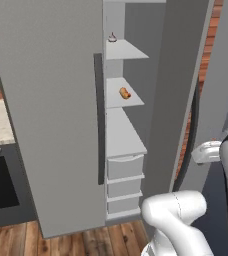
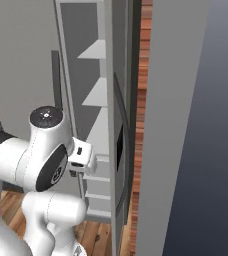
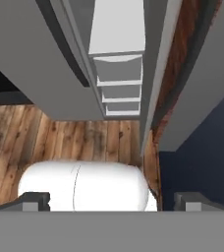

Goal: Store the hot dog in the freezer for long-term storage. Close the freezer door after placing the cooked food.

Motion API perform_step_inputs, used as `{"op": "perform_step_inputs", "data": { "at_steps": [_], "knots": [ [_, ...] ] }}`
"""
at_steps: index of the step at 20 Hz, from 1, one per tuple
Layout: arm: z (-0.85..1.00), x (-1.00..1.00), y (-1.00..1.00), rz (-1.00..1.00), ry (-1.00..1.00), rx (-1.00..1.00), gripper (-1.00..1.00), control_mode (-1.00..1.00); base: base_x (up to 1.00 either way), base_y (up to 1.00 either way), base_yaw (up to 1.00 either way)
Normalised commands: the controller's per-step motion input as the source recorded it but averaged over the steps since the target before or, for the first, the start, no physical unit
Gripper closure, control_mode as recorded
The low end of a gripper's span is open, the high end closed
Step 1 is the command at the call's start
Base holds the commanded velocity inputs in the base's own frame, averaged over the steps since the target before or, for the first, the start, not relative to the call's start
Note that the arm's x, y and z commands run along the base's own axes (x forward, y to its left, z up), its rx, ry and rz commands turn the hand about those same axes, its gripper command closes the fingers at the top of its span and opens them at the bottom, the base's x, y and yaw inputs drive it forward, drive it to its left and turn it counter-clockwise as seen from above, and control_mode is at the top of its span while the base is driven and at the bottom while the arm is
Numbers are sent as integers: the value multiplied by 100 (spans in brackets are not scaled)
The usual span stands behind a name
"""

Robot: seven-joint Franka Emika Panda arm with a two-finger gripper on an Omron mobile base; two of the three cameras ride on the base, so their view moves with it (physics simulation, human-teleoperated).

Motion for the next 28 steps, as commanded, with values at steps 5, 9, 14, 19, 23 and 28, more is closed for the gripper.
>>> {"op": "perform_step_inputs", "data": {
  "at_steps": [5,9,14,19,23,28],
  "knots": [
    [0,57,-33,10,-4,22,-100,-100,0,0,0],
    [-9,93,-57,4,-4,23,-100,-100,0,0,0],
    [-15,68,-67,1,-1,5,-100,-100,0,0,0],
    [0,37,-16,0,0,0,-100,-100,0,0,0],
    [-21,76,-16,-4,-9,0,-100,-100,0,0,0],
    [-18,68,-18,-3,-9,0,-100,-100,0,0,0]
  ]
}}
